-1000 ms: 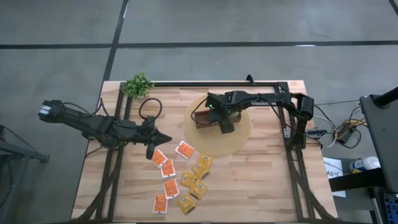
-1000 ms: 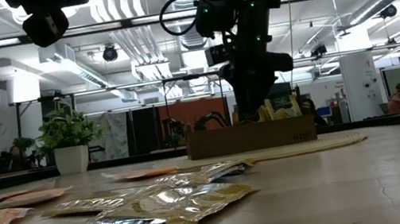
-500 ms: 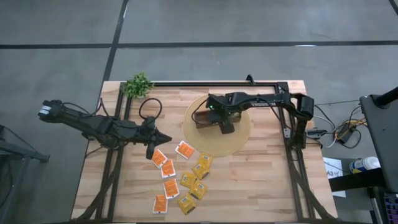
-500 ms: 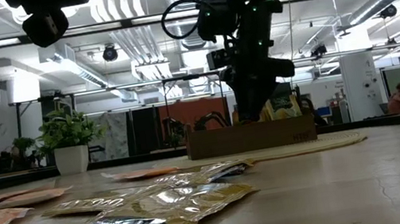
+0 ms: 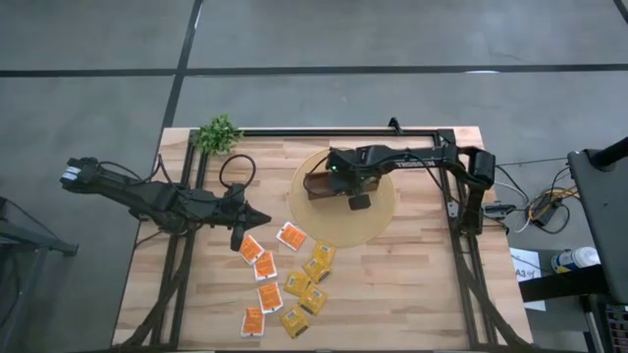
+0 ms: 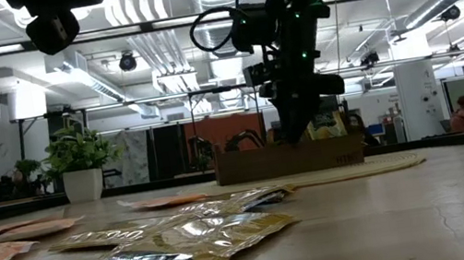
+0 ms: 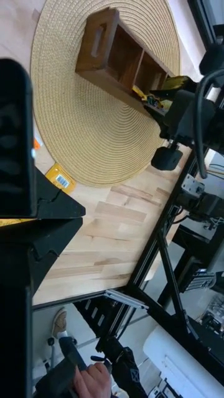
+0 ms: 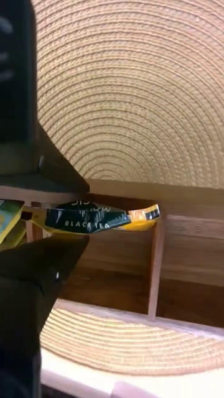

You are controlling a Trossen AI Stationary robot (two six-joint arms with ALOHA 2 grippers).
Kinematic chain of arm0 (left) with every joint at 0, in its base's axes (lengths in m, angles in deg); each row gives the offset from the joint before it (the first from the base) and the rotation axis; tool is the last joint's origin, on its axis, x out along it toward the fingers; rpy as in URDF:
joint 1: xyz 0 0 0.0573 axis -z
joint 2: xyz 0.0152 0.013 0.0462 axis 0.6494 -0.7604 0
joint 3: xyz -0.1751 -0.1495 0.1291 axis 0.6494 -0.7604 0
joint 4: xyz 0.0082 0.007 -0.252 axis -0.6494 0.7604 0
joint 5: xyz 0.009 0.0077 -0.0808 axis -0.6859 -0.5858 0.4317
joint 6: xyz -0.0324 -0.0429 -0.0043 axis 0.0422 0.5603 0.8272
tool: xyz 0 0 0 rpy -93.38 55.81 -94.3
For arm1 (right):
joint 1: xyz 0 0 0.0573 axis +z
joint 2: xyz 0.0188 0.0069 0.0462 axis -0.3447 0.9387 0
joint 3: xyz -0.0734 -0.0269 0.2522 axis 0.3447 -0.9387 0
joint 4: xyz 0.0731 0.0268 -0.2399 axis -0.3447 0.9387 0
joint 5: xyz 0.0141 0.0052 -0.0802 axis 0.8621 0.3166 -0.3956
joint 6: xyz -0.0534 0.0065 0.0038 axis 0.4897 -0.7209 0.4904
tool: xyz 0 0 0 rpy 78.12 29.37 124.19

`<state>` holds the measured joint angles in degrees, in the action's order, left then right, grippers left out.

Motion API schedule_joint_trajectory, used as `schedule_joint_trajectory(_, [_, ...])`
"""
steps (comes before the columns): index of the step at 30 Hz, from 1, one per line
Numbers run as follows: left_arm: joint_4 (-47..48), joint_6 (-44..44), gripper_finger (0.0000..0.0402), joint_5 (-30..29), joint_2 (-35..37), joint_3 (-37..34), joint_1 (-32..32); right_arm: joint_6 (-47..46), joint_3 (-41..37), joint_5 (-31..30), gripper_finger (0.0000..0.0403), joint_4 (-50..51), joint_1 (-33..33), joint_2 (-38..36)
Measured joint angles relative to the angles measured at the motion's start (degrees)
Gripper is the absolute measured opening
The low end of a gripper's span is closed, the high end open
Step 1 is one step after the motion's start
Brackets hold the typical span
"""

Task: Pick & Place Tea
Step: Put the orange tea bag into the middle section of the wooden organizer

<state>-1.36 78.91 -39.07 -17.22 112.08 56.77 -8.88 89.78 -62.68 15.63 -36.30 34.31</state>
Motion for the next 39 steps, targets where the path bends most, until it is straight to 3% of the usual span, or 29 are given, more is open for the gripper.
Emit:
schedule_joint_trajectory(14, [-0.02,1.1,0.0,0.0,0.0,0.0,0.02,0.45,1.3,0.89,0.0013,1.12,0.0,0.0])
schedule_joint_trajectory(23, [-0.02,1.46,0.0,0.0,0.0,0.0,0.0,-1.28,1.78,5.28,0.0009,1.63,-1.36,0.0])
schedule_joint_trajectory(31, [-0.01,1.45,0.0,0.0,0.0,0.0,0.01,0.63,5.89,5.54,0.0008,4.36,-3.99,-0.02])
schedule_joint_trajectory(37, [-0.02,1.45,0.0,0.0,0.0,0.0,0.02,2.04,8.45,16.68,0.0008,8.0,-7.53,-0.09])
schedule_joint_trajectory(39, [-0.02,1.43,0.0,0.0,0.0,0.0,0.01,2.39,8.65,17.4,0.0008,9.76,-8.1,-0.09])
